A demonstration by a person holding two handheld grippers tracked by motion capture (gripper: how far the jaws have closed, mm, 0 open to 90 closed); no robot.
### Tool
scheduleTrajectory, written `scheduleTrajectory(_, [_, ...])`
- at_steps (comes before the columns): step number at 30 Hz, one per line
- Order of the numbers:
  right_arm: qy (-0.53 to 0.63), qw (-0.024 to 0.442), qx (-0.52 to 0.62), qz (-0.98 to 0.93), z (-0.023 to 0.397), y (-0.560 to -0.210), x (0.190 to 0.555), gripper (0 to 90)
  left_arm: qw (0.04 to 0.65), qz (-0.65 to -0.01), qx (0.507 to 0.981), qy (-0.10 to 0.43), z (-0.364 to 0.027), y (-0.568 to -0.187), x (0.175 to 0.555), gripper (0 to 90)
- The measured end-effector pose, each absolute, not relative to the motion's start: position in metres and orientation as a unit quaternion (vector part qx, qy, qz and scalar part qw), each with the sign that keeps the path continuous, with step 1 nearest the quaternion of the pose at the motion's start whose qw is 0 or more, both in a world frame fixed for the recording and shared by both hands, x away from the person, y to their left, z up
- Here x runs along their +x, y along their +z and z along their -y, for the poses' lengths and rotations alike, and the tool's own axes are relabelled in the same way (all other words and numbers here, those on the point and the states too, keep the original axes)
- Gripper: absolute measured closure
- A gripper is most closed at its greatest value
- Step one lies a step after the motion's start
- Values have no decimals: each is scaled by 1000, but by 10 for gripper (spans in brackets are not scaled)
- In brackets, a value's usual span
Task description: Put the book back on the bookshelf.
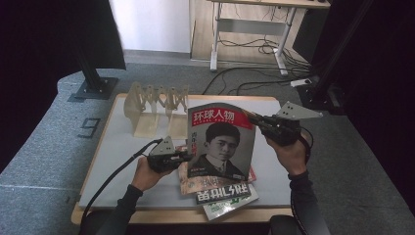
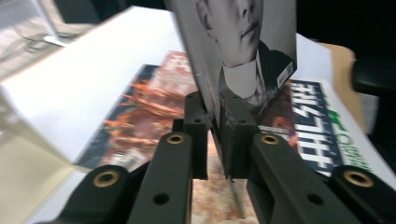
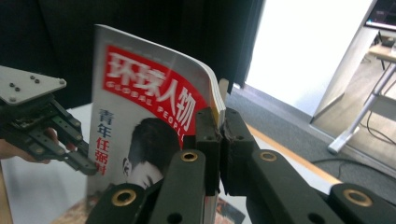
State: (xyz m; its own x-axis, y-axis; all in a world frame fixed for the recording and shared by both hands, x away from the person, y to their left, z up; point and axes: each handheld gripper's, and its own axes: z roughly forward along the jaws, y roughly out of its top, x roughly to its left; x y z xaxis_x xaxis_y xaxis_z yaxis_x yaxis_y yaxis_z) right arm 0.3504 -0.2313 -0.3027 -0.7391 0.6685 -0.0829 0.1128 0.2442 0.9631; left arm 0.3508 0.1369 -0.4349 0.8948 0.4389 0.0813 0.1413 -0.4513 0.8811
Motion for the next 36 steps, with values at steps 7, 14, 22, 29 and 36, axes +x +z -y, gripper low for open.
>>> scheduleTrajectory(7, [566,247,249,-746,229,-302,346,860,481,-163,846,165,-134,-440,342,842])
scheduleTrajectory(14, [570,241,258,-742,241,-308,344,857,494,-162,840,153,-128,-436,346,739])
scheduleTrajectory(22, [570,241,257,-742,242,-308,344,853,498,-163,838,150,-123,-424,352,696])
scheduleTrajectory(29, [567,236,261,-745,243,-307,344,842,506,-165,835,142,-118,-404,361,686])
scheduleTrajectory(36, [564,236,263,-746,241,-306,345,834,505,-157,838,133,-110,-381,371,686])
